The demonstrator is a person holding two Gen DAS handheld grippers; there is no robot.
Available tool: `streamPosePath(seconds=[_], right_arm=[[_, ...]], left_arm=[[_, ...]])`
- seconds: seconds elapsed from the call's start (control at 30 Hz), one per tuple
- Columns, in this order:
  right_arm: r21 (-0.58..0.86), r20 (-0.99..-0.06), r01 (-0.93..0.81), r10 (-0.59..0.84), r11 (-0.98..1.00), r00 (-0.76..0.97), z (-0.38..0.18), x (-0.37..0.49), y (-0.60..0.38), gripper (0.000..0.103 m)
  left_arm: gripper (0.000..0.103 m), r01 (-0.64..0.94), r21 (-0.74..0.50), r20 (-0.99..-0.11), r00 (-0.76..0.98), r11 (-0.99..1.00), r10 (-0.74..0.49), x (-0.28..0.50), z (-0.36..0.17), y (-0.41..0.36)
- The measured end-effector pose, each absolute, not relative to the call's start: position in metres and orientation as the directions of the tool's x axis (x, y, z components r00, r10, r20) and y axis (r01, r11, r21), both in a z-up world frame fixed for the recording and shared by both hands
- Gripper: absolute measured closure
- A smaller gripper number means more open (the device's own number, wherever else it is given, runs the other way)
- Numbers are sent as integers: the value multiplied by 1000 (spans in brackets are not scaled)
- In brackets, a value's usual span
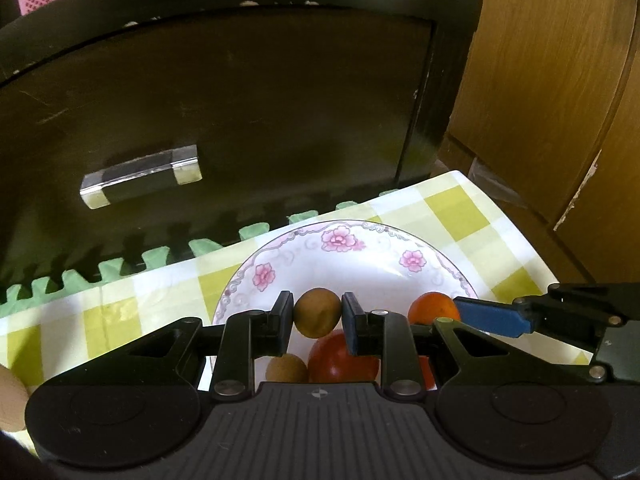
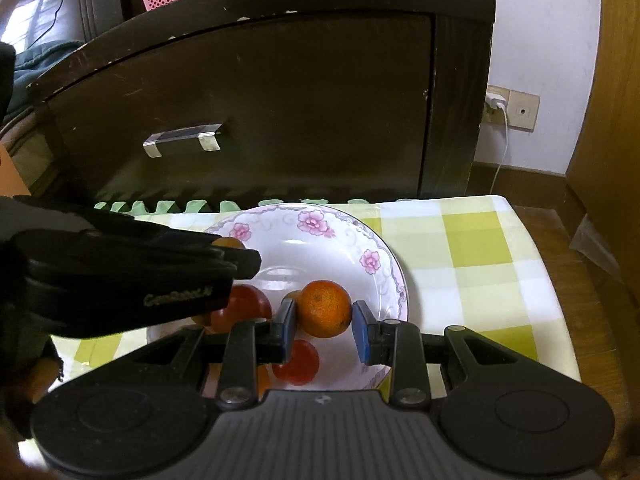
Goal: Organize fruits
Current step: 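Lower both fruits into the bowl and open both tools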
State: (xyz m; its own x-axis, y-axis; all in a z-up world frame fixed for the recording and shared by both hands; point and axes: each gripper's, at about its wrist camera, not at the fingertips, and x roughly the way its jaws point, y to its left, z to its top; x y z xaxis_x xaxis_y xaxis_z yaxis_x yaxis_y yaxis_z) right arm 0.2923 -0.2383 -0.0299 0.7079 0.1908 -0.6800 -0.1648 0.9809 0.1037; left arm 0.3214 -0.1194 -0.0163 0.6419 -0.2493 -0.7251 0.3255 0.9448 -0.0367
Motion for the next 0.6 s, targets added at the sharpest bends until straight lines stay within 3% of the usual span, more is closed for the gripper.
streamPosePath(seconds=[0.6], right_arm=[[105,-668,-161,190,981,720,-26,291,-237,71]], left_arm=[[63,308,-45,-726,643,950,-243,318,-14,-114]])
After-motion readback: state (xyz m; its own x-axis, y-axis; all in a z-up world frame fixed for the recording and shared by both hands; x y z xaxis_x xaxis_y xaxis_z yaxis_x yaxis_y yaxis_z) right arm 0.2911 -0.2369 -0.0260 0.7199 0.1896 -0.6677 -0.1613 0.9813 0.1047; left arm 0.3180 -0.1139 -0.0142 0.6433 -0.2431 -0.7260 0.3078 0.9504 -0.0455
